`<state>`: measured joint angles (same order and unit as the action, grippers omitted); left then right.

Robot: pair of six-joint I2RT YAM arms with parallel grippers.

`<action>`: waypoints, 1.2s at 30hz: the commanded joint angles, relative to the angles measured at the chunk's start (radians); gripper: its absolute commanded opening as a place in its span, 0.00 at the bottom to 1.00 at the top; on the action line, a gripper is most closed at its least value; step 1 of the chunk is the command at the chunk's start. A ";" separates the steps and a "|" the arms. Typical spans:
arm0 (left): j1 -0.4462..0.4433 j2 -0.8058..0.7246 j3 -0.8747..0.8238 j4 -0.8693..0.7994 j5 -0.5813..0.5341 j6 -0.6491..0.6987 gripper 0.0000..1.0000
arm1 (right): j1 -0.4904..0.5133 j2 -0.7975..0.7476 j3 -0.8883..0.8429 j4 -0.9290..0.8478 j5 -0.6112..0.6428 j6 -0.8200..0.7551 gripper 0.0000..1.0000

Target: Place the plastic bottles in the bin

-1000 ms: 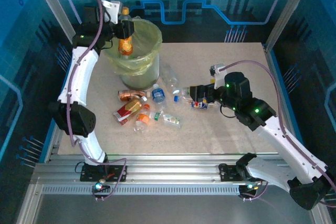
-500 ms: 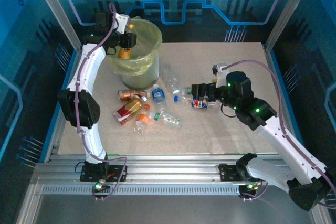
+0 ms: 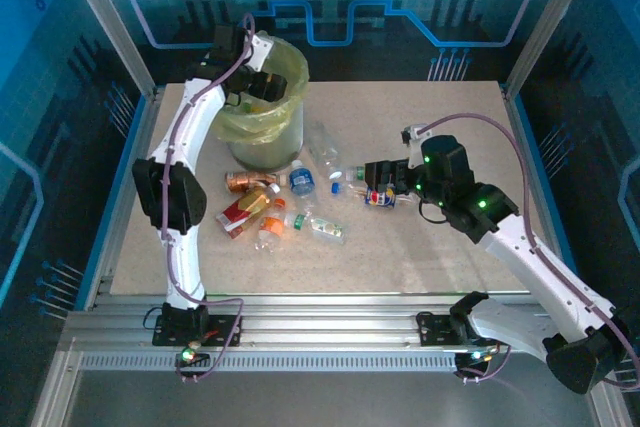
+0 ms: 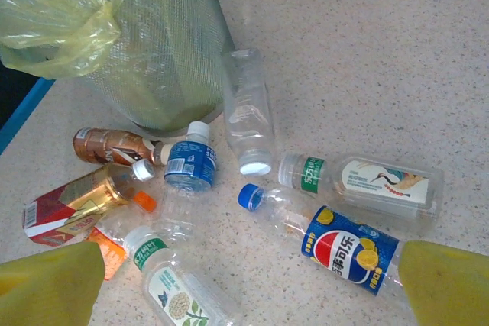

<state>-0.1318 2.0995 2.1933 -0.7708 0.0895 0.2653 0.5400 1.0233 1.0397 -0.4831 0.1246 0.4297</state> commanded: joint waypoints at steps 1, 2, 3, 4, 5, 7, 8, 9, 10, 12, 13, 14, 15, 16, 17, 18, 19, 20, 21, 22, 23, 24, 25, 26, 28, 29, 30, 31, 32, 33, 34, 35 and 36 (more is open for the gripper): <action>-0.009 -0.003 0.060 -0.035 -0.039 0.006 0.91 | -0.013 -0.003 -0.005 -0.011 0.018 0.002 1.00; -0.012 -0.008 0.065 -0.036 -0.042 0.002 0.93 | -0.012 -0.004 -0.007 -0.010 0.018 0.002 1.00; -0.012 -0.015 0.068 -0.036 -0.043 -0.007 0.93 | -0.013 -0.006 -0.010 -0.009 0.023 0.003 1.00; -0.014 -0.025 0.068 -0.035 -0.043 -0.015 0.94 | -0.012 -0.006 -0.013 -0.006 0.021 0.001 1.00; -0.014 -0.036 0.068 -0.032 -0.045 -0.026 0.95 | -0.013 -0.006 -0.015 -0.006 0.019 0.001 1.00; -0.014 -0.062 0.065 -0.027 -0.051 -0.053 0.97 | -0.014 -0.001 -0.014 -0.008 0.013 0.001 1.00; -0.014 -0.080 0.062 -0.024 -0.054 -0.068 0.99 | -0.013 0.002 -0.014 -0.008 0.007 -0.001 1.00; -0.014 -0.096 0.057 -0.020 -0.058 -0.080 0.99 | -0.012 0.007 -0.013 -0.008 -0.003 -0.006 1.00; -0.013 -0.116 0.049 -0.014 -0.061 -0.095 0.99 | -0.012 0.012 -0.012 -0.009 -0.010 -0.007 1.00; -0.014 -0.162 0.024 0.001 -0.070 -0.121 0.99 | -0.012 0.024 -0.012 -0.010 -0.030 -0.018 1.00; -0.014 -0.190 0.005 0.013 -0.073 -0.134 0.99 | -0.012 0.031 -0.011 -0.011 -0.044 -0.023 1.00; -0.014 -0.218 -0.015 0.022 -0.077 -0.148 0.99 | -0.012 0.039 -0.010 -0.011 -0.057 -0.030 1.00; -0.014 -0.251 -0.044 0.038 -0.082 -0.165 0.99 | -0.010 0.048 -0.008 -0.012 -0.070 -0.040 1.00; -0.014 -0.289 -0.081 0.056 -0.086 -0.183 0.99 | -0.004 0.059 -0.005 -0.017 -0.083 -0.048 1.00; -0.014 -0.326 -0.116 0.074 -0.088 -0.199 0.99 | 0.002 0.069 -0.001 -0.021 -0.091 -0.057 1.00; -0.014 -0.373 -0.169 0.101 -0.089 -0.221 0.99 | 0.013 0.084 0.005 -0.029 -0.096 -0.071 1.00; -0.014 -0.421 -0.226 0.135 -0.088 -0.242 0.99 | 0.032 0.101 0.014 -0.042 -0.092 -0.086 0.99; -0.014 -0.466 -0.283 0.166 -0.087 -0.262 0.99 | 0.049 0.117 0.025 -0.056 -0.081 -0.100 0.99; -0.014 -0.523 -0.352 0.210 -0.085 -0.286 0.99 | 0.072 0.136 0.038 -0.072 -0.064 -0.117 0.99; -0.014 -0.576 -0.419 0.252 -0.086 -0.310 0.99 | 0.097 0.158 0.053 -0.091 -0.049 -0.134 0.98; -0.014 -0.638 -0.500 0.300 -0.087 -0.341 0.99 | 0.118 0.178 0.066 -0.108 -0.037 -0.150 0.98; -0.014 -0.696 -0.582 0.348 -0.085 -0.379 0.99 | 0.143 0.205 0.082 -0.130 -0.025 -0.167 0.98; -0.014 -0.752 -0.661 0.399 -0.086 -0.424 0.99 | 0.168 0.234 0.098 -0.150 -0.013 -0.184 0.98; -0.014 -0.800 -0.726 0.440 -0.083 -0.463 0.99 | 0.188 0.259 0.112 -0.169 -0.003 -0.198 0.98; -0.014 -0.891 -0.867 0.529 -0.061 -0.545 0.99 | 0.234 0.322 0.144 -0.216 0.004 -0.234 0.97; -0.014 -0.927 -0.913 0.547 -0.054 -0.574 0.99 | 0.251 0.346 0.156 -0.233 0.006 -0.247 0.97; -0.014 -0.959 -0.960 0.562 -0.053 -0.607 0.99 | 0.275 0.381 0.171 -0.256 0.012 -0.266 0.98; -0.014 -0.985 -0.999 0.571 -0.054 -0.638 0.99 | 0.292 0.412 0.183 -0.277 0.007 -0.279 0.99; -0.014 -1.005 -1.032 0.575 -0.061 -0.665 0.99 | 0.302 0.433 0.190 -0.286 -0.001 -0.287 1.00; -0.014 -1.027 -1.065 0.579 -0.070 -0.699 0.99 | 0.314 0.464 0.198 -0.299 -0.016 -0.298 1.00; -0.014 -1.045 -1.100 0.588 -0.076 -0.725 0.99 | 0.321 0.489 0.202 -0.303 -0.037 -0.308 1.00; -0.014 -1.059 -1.127 0.602 -0.081 -0.746 0.99 | 0.328 0.512 0.205 -0.305 -0.054 -0.316 1.00; -0.014 -1.073 -1.151 0.615 -0.083 -0.760 0.99 | 0.336 0.535 0.209 -0.306 -0.064 -0.326 1.00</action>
<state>-0.1413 1.0744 1.1027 -0.2512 0.0189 -0.3683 0.8558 1.5101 1.2182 -0.7116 0.0971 0.1646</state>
